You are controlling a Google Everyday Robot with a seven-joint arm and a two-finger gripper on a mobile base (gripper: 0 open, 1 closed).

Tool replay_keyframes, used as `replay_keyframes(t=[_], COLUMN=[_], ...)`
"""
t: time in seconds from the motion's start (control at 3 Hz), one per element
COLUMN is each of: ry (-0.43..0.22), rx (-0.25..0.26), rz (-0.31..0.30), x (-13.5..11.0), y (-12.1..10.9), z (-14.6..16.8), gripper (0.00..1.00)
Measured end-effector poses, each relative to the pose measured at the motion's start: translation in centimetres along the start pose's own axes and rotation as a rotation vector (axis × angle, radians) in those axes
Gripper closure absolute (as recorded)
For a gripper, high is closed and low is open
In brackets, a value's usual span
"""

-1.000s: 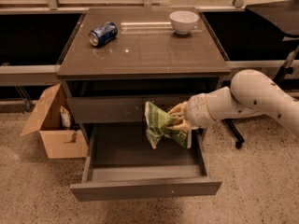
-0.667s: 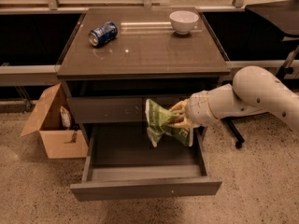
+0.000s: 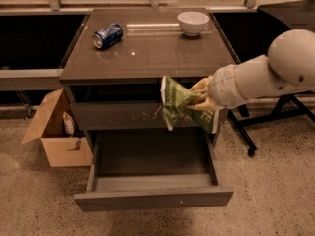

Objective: Pick green jalapeno chip bag from middle drawer and place on counter

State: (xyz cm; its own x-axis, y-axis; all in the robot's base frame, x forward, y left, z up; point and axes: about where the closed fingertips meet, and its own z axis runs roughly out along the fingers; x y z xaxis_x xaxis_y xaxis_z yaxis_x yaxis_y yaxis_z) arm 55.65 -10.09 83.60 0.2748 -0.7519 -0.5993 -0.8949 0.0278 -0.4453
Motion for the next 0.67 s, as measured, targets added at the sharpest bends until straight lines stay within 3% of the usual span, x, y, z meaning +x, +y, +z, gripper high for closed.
replay_keyframes(t=[0.33,0.67], ry=[0.006,0.006], rx=[0.064,0.064], rz=[-0.050,-0.050], x=[-2.24,-2.24], y=[-2.97,-2.99], z=[-3.51,-3.52], gripper=[1.00,1.00])
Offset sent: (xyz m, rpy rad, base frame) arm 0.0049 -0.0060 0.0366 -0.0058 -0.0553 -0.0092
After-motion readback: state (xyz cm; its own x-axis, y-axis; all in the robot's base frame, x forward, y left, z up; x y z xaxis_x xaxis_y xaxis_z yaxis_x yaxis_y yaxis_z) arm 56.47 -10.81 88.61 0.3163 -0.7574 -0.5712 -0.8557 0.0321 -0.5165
